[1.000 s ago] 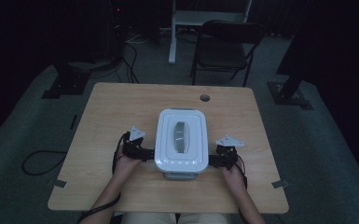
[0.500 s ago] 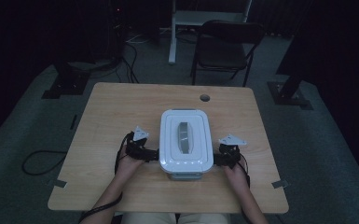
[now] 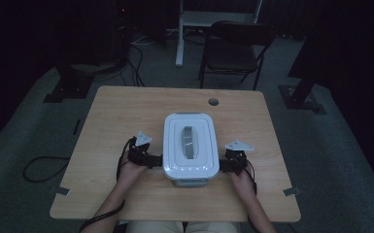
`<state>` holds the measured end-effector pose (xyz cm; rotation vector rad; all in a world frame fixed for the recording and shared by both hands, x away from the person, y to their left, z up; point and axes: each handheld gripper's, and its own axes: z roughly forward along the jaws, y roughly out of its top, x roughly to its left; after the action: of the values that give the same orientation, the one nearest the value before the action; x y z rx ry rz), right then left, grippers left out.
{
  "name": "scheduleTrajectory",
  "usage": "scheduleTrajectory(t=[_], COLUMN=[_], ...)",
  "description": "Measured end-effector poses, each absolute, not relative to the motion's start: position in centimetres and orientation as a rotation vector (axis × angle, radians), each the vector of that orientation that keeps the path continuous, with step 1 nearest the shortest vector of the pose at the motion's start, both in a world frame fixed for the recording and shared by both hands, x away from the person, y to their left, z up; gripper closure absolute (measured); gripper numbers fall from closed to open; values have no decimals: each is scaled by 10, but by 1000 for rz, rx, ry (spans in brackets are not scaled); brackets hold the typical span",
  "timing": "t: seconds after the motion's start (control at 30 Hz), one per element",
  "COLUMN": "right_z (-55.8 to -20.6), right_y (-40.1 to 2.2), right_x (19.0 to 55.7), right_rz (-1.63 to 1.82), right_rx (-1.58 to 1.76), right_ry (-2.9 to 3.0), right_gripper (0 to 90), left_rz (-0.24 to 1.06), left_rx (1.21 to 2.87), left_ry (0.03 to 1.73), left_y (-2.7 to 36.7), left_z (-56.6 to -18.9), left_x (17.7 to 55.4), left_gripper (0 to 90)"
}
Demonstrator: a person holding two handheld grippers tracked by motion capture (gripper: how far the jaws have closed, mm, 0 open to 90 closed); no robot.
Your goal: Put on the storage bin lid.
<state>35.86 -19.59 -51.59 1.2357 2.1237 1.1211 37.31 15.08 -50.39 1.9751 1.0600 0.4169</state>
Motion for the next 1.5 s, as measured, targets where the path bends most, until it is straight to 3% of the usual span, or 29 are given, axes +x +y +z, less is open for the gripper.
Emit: scheduleTrajectory(t=[0.07, 0.73, 1.5], right_z=[-516, -511, -508], right_y=[-197, -217, -253], right_x=[358, 354, 338], right_rz=[1111, 1133, 1102], right_rx=[1223, 1292, 1345], right_ry=[2127, 2038, 1967], right_gripper=[116, 116, 117], left_rz=[431, 517, 555], left_rx=[1973, 1928, 1846], left_ry=[1046, 1041, 1174], left_y=[151, 175, 232], left_z=[-504, -498, -494], left_x=[373, 366, 347], left_gripper=[9, 9, 9])
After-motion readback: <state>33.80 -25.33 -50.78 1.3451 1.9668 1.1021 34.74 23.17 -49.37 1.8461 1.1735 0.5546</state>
